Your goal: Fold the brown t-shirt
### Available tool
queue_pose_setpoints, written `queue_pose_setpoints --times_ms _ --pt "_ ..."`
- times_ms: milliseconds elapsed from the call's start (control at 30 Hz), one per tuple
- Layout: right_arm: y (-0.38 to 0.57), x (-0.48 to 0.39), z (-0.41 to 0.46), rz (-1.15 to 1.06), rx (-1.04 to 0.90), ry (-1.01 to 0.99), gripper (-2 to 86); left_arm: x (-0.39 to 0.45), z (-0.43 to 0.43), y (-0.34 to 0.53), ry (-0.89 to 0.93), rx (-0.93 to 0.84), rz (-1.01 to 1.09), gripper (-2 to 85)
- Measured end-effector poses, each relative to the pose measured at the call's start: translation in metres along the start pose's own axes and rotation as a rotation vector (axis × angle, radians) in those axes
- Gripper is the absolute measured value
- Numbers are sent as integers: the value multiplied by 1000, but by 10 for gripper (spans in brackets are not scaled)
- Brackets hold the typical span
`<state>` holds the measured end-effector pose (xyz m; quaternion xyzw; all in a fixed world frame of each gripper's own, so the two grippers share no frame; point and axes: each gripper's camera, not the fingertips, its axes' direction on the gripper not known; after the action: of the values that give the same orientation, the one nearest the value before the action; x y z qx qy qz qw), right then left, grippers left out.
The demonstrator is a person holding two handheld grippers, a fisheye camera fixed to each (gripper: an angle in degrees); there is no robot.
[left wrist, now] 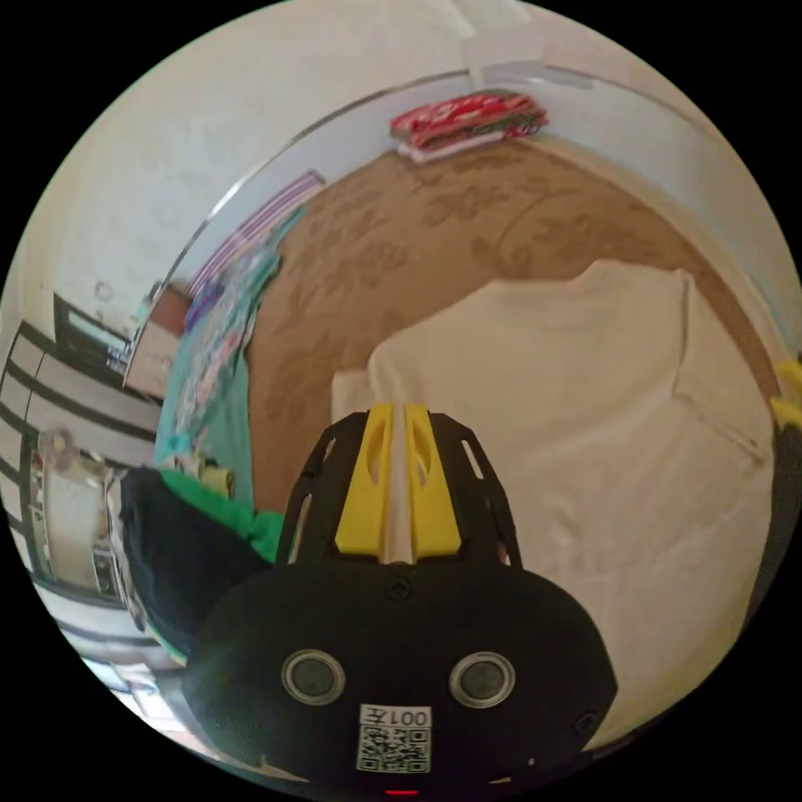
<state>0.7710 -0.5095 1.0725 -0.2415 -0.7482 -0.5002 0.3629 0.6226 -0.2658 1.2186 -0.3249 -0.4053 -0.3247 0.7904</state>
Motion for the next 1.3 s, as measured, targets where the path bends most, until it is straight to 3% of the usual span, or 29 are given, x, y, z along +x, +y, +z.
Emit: queue_pose_setpoints --times_ms 133,333,433,767,833,1000,1133,1300 --pt "-117 -12 46 -155 67 -97 90 -53 25 55 55 -79 -132 22" --pt "-268 -70 123 -252 35 -269 76 -119 70 102 338 -83 -264 54" --pt "-319 -103 156 -269 -3 -243 71 -134 82 121 389 -98 -266 47" --pt "-411 -128 229 -290 -156 -307 32 -177 52 223 414 87 -424 -8" --pt "-427 -120 222 -263 -114 -320 34 -176 43 238 408 135 -400 -9" --pt "-477 -87 202 -246 -62 -392 71 -151 22 264 315 207 -121 -9" --pt "-530 -78 210 -268 -155 -554 114 -131 10 279 246 256 50 -9" --pt "-550 -95 242 -218 -323 -582 140 -101 1 306 131 280 277 -9"
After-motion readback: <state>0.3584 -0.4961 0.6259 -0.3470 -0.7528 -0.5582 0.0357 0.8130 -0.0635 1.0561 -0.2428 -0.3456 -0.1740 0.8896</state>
